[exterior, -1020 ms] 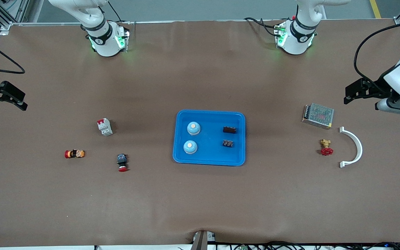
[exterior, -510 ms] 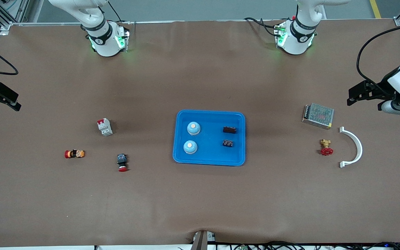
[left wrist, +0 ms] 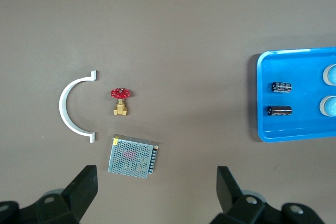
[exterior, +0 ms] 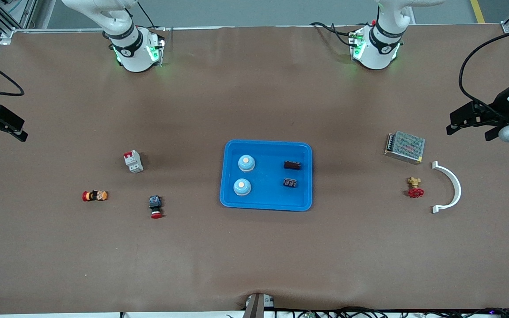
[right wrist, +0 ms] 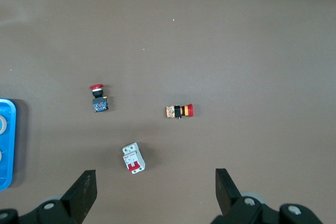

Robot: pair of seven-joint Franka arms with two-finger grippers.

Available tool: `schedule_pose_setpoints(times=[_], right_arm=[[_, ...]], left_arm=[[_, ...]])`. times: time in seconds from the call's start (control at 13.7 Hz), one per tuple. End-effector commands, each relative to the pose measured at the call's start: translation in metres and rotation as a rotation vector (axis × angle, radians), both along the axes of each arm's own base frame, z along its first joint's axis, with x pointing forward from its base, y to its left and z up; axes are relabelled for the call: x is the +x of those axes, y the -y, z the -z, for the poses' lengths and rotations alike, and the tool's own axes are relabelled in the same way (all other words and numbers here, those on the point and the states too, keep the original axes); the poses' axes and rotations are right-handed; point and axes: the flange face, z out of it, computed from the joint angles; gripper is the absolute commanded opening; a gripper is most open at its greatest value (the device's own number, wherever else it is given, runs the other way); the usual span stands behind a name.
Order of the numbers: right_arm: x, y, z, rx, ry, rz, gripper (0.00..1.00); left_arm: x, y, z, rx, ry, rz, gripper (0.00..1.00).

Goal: Place electrolytic capacitor and blue bell in tray

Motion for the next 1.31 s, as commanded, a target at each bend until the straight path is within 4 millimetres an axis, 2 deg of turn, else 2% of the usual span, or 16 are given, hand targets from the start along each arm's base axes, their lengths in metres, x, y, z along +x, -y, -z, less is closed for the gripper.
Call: schedule_pose_setpoints(times=[0.0, 0.29, 0.36, 0.66, 1.24], right_arm=[[-0.001, 0.003, -0.001, 0.004, -0.002, 0.012, 1.0], [-0.001, 0.003, -0.001, 0.004, -0.002, 0.014, 1.0], [-0.001, 0.002, -0.001, 0.005, -0.004, 0.014, 1.0], [-0.001, 0.001, -0.001, 0.006, -0.007, 0.012, 1.0], [-0.001, 0.0, 0.0, 0.007, -0.008, 0.012, 1.0]], left_arm=[[-0.009, -0.002, -0.011, 0.022, 0.039, 0.007, 1.0], [-0.006, 0.0, -0.015, 0.103, 0.072, 0.036, 1.0], [-0.007, 0.005, -0.015, 0.113, 0.07, 0.051, 1.0], [-0.007, 0.002, -0.004, 0.127, 0.025, 0.049, 1.0], [-0.006, 0.006, -0.003, 0.122, 0.018, 0.043, 1.0]])
